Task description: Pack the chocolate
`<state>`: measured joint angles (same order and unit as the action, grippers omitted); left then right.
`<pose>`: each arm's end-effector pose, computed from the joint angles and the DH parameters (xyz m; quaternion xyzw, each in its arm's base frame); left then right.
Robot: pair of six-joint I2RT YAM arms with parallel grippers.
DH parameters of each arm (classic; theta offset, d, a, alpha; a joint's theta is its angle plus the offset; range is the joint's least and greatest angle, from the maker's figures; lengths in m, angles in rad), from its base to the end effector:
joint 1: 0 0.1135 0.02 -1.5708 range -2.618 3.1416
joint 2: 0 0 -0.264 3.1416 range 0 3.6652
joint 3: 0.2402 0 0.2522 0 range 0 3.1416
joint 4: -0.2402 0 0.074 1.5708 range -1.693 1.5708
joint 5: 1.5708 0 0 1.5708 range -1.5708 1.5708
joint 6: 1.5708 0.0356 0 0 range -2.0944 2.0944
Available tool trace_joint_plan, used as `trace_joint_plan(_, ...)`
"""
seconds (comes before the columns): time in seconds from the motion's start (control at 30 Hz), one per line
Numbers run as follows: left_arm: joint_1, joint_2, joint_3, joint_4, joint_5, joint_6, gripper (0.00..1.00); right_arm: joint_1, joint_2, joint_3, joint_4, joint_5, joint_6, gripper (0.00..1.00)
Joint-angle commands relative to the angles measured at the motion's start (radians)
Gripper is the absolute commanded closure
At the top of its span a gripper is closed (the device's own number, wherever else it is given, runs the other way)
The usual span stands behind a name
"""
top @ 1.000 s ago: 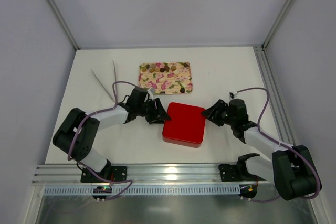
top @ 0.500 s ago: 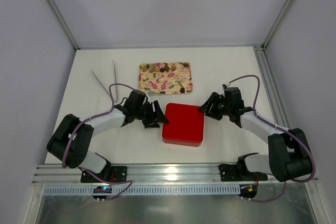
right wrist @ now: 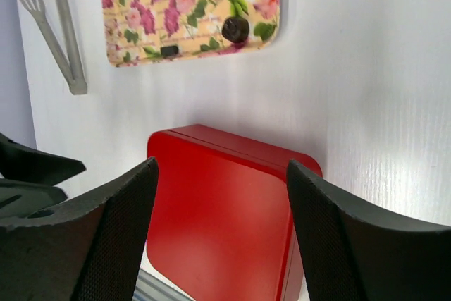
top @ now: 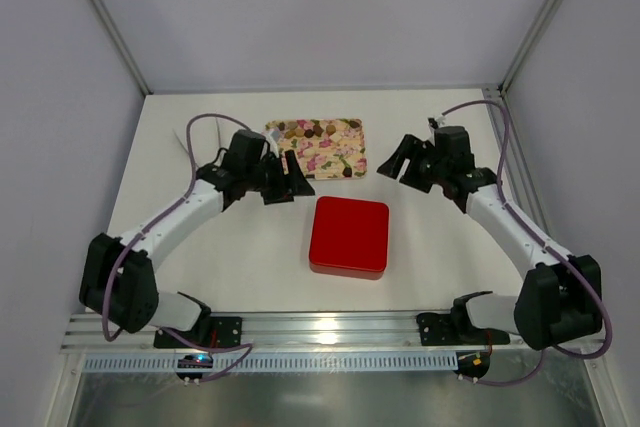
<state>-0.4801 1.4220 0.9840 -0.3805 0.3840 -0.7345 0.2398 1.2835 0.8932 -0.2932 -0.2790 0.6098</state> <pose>0.2610 -0.1510 0.2469 -0.0463 0.9145 -0.3515 0.1948 0.2682 0.0757 0.2606 0.1059 0.8901 0.2896 0.3355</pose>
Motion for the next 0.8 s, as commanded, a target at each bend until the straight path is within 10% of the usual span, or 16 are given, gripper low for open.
trace_joint_plan(0.0,0.008,-0.095,0.113,-0.144,-0.020,0.104,0.33,-0.005,-0.099,0.099,-0.076,0.037,-0.065,0.25)
trace_joint_plan(0.77,0.008,-0.405,0.222,-0.336,-0.132,0.176,0.30,-0.005,-0.575,0.098,-0.354,0.366,-0.189,0.15)
